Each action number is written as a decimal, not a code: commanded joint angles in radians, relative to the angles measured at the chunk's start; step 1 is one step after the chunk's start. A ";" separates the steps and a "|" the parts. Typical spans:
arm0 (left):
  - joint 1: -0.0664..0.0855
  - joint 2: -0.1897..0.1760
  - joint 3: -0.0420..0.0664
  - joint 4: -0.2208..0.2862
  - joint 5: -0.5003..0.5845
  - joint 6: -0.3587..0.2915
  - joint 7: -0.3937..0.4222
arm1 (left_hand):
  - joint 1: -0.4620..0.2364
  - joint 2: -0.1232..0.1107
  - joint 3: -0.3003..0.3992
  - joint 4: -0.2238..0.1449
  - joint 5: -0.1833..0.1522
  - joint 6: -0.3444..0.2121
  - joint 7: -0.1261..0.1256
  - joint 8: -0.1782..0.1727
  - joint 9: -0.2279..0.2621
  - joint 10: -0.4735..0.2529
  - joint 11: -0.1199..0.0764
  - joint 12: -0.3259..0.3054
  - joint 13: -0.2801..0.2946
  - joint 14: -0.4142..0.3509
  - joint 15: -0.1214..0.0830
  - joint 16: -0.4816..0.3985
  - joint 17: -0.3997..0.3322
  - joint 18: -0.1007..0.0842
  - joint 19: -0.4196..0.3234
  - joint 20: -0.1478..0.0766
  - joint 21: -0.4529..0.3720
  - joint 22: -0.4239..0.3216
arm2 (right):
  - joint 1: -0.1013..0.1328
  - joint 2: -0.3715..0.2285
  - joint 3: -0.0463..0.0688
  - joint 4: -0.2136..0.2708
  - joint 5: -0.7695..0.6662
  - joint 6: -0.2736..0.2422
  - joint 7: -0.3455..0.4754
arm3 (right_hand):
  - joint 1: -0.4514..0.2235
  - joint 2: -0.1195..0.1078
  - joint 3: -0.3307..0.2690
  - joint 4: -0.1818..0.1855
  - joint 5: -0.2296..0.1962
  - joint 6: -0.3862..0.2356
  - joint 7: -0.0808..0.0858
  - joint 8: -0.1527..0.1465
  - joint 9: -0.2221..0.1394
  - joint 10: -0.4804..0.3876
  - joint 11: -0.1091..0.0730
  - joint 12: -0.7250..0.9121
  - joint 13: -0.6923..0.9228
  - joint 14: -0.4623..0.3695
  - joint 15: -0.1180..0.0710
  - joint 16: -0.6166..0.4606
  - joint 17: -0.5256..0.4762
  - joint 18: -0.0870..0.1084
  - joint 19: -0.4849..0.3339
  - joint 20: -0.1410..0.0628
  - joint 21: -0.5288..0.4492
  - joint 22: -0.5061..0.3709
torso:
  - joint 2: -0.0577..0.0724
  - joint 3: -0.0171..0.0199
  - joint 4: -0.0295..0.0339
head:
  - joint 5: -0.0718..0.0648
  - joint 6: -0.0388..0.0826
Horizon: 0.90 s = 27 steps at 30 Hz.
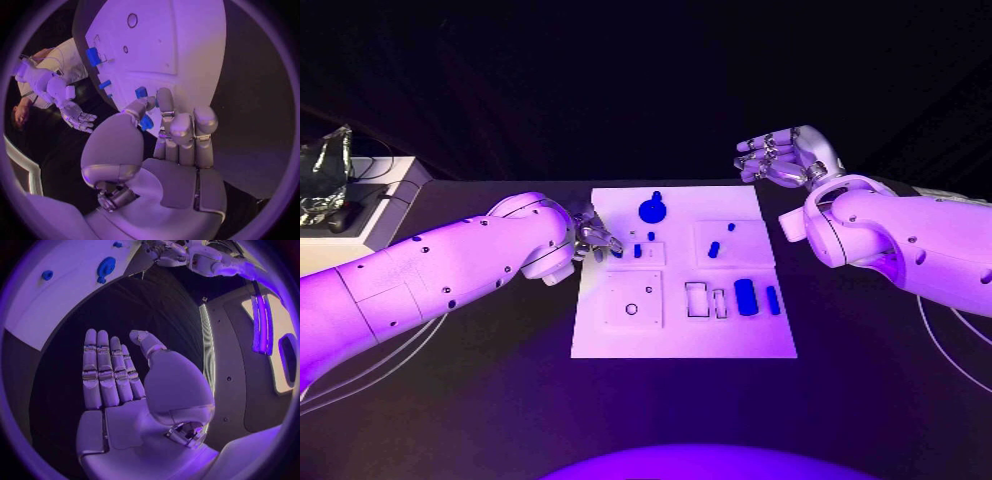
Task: Assemble the parts on the task board
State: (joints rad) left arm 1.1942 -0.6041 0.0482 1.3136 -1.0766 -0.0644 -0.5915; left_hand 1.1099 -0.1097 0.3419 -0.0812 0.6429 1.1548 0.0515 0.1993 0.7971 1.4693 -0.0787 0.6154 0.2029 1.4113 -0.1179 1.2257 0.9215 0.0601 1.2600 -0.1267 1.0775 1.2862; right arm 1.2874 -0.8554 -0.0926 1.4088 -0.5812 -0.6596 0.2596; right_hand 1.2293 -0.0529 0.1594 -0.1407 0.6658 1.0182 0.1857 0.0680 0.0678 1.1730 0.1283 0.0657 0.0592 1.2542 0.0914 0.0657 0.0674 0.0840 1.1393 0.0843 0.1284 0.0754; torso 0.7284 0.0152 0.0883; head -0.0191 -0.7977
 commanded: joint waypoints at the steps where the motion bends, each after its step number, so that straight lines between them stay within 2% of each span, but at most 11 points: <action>1: -0.009 0.009 -0.006 0.006 0.005 0.033 0.001 | 0.009 0.019 -0.029 0.023 0.000 0.080 -0.079 -0.007 0.004 0.031 -0.013 0.007 -0.003 -0.001 -0.007 0.001 -0.001 -0.013 0.004 -0.003 -0.004 -0.002 | 0.000 -0.001 0.000 0.002 -0.003 0.014 0.007 | 0.002 -0.007 -0.002 0.003 -0.004 -0.007 0.002 -0.006 -0.001 -0.008 -0.002 -0.005 -0.001 -0.008 0.000 -0.004 -0.001 0.016 0.001 0.007 -0.005 -0.002 | 0.000 -0.0001 0.0004 | -0.001 -0.001; 8: -0.009 0.009 -0.006 0.004 0.005 0.028 0.001 | 0.013 0.017 -0.069 0.060 0.000 0.084 -0.081 -0.013 0.008 0.029 -0.013 0.014 -0.011 -0.002 -0.008 0.000 -0.003 -0.016 0.005 -0.005 -0.006 -0.002 | 0.000 -0.001 0.000 0.002 -0.003 0.013 0.006 | 0.003 -0.007 -0.003 0.004 -0.004 -0.007 0.002 -0.006 -0.001 -0.009 -0.002 -0.005 -0.001 -0.010 0.001 -0.004 -0.001 0.016 0.000 0.007 -0.006 -0.002 | 0.000 -0.0007 0.0002 | -0.001 -0.003; 14: -0.009 0.009 -0.006 0.003 0.005 0.020 0.003 | 0.020 0.034 -0.165 0.110 0.000 0.091 -0.085 -0.018 0.010 0.027 -0.014 0.021 -0.014 -0.002 -0.008 0.002 -0.001 -0.017 0.007 -0.006 -0.007 -0.001 | 0.000 -0.001 0.000 0.003 -0.003 0.013 0.006 | 0.005 -0.007 -0.004 0.003 -0.004 -0.008 0.003 -0.006 -0.001 -0.009 -0.002 -0.005 -0.001 -0.011 0.001 -0.004 -0.001 0.016 -0.001 0.008 -0.006 -0.002 | 0.000 -0.0006 0.0005 | -0.002 -0.002; 27: -0.009 0.011 -0.005 0.002 0.007 0.022 0.005 | 0.050 0.058 -0.288 0.157 0.000 0.099 -0.086 -0.025 0.012 0.026 -0.013 0.028 -0.019 -0.001 -0.008 0.006 0.003 -0.018 0.007 -0.006 -0.009 0.002 | 0.000 0.000 0.000 0.001 -0.003 0.013 0.007 | 0.005 -0.007 -0.004 0.003 -0.004 -0.008 0.003 -0.006 -0.001 -0.009 -0.002 -0.005 -0.001 -0.011 0.001 -0.004 -0.001 0.016 -0.001 0.008 -0.006 -0.002 | -0.001 -0.0003 0.0003 | -0.002 -0.005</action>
State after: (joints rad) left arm 1.1906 -0.5969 0.0460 1.3134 -1.0776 -0.0655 -0.5899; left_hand 1.1525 -0.0513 0.0591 0.0747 0.6430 1.2555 -0.0343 0.1772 0.8104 1.4616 -0.0891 0.6386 0.1844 1.4114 -0.1180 1.2256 0.9235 0.0604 1.2635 -0.1304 1.0737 1.2868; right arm 1.2874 -0.8557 -0.0927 1.4089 -0.5809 -0.6589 0.2590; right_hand 1.2293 -0.0529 0.1591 -0.1405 0.6658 1.0150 0.1888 0.0681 0.0679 1.1695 0.1246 0.0658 0.0592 1.2507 0.0950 0.0657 0.0676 0.0840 1.1394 0.0842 0.1285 0.0746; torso 0.7281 0.0146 0.0887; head -0.0214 -0.8024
